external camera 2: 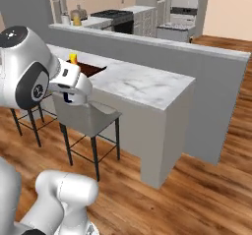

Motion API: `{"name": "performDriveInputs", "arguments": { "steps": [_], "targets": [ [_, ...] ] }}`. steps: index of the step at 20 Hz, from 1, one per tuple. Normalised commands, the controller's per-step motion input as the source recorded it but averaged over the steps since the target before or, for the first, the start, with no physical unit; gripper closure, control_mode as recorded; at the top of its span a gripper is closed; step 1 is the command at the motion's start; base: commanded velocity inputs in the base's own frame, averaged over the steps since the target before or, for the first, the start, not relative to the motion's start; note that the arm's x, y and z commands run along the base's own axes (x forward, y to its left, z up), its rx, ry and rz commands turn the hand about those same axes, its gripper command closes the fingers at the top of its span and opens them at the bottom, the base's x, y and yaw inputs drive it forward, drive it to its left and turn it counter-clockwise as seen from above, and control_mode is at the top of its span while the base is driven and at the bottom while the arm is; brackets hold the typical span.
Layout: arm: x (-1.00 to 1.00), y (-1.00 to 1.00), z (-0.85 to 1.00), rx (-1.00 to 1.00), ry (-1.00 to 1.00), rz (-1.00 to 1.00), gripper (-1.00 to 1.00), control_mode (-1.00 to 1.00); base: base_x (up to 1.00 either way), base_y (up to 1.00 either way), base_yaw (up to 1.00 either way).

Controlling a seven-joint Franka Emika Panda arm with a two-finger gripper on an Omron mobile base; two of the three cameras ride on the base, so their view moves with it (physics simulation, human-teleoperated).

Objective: There is a tray on the dining counter. Grab the cup, mug, and pitcher and place them on the tray. The pitcher may be placed next to the tray if it cannot fit the tray.

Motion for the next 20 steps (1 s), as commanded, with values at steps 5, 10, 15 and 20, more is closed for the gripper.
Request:
{"name": "performDriveInputs", "arguments": {
  "steps": [5,10,15,20],
  "targets": [
    [0.0,0.0,0.0,0.0,0.0,0.0,1.0,1.0,0.27,1.0,-0.43],
    [0.0,0.0,0.0,0.0,0.0,0.0,1.0,1.0,0.35,1.0,-0.43],
    [0.0,0.0,0.0,0.0,0.0,0.0,1.0,1.0,0.42,1.0,-0.4],
    [0.0,0.0,0.0,0.0,0.0,0.0,1.0,1.0,0.46,1.0,-0.39]
  ]
}}
